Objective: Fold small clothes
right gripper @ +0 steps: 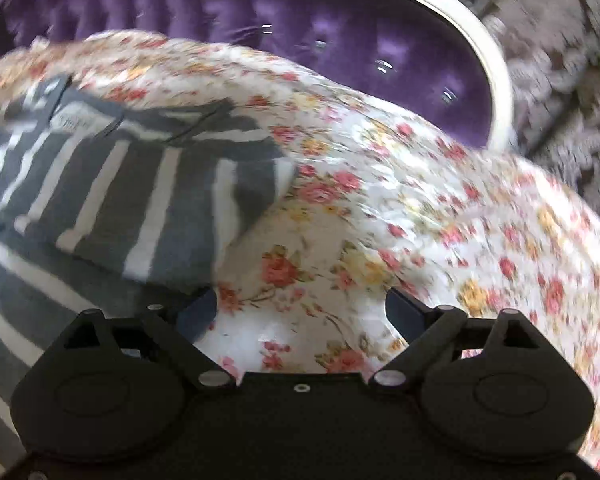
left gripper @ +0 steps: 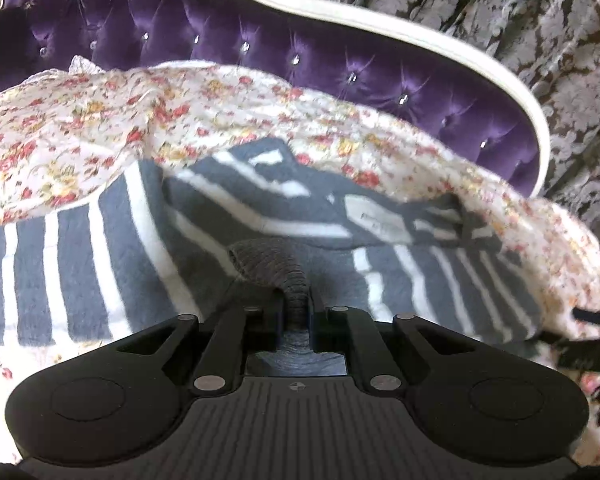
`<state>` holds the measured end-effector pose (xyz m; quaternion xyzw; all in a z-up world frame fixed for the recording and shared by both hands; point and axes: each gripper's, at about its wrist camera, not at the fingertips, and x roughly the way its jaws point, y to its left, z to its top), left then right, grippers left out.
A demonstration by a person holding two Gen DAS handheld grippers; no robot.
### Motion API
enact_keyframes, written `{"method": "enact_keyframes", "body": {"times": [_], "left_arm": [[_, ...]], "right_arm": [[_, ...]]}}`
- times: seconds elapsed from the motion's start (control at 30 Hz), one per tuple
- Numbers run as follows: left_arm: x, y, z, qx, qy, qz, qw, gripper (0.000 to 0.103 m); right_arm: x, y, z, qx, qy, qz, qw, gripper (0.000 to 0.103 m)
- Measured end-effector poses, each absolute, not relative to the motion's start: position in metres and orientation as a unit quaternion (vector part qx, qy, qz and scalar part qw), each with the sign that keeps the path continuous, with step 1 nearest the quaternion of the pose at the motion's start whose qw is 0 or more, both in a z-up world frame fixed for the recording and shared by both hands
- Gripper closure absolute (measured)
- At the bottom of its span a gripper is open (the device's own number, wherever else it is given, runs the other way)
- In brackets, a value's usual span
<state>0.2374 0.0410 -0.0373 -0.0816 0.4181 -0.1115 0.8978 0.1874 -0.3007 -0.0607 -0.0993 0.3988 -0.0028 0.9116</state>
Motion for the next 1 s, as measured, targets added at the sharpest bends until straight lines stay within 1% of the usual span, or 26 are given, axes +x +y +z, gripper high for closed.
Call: {"method": "enact_keyframes", "body": {"times": [0.07,0.13,0.23,0.27,0.33,0.4,0.47,0.6,0.73,0.83,1.0], "left_arm": [[0.235,0.041,-0.042,-0.072,0.423,-0.106,0.897,0.089],[0.233,0.039,-0.047,-0.058,0.428,-0.102,0.896,0.074],[0.228,0.036,-0.052,-0.035,0.428,-0.108,0.897,0.060],[0.226,0.034,-0.052,-0.027,0.424,-0.110,0.898,0.057],[0.223,0.029,-0.053,-0.011,0.424,-0.111,0.899,0.043],[0.221,0.024,-0.055,0.003,0.426,-0.112,0.898,0.036],[0.218,0.022,-0.057,0.014,0.428,-0.112,0.897,0.035],[0.210,0.032,-0.056,0.000,0.424,-0.111,0.899,0.035],[0.201,0.057,-0.048,-0.046,0.418,-0.108,0.901,0.034],[0.191,0.082,-0.037,-0.061,0.397,-0.083,0.912,0.028],[0.178,0.137,-0.028,-0.113,0.378,-0.031,0.918,0.027]], "right_arm": [[0.186,-0.303,-0.059,-0.108,0.400,-0.013,0.910,0.012],[0.183,-0.309,-0.055,-0.090,0.395,-0.015,0.914,0.012],[0.182,-0.319,-0.046,-0.024,0.376,0.004,0.926,0.008],[0.182,-0.322,-0.044,0.000,0.367,0.010,0.930,0.007],[0.184,-0.323,-0.041,0.032,0.352,0.017,0.935,0.003],[0.187,-0.319,-0.041,0.042,0.347,0.025,0.937,0.002],[0.193,-0.311,-0.046,0.029,0.356,0.025,0.934,0.002],[0.202,-0.290,-0.065,-0.057,0.397,0.005,0.916,0.001],[0.196,-0.289,-0.057,-0.058,0.379,0.007,0.924,0.001],[0.191,-0.296,-0.046,-0.014,0.342,0.025,0.939,0.001],[0.186,-0.306,-0.034,0.097,0.291,0.092,0.947,0.001]]}}
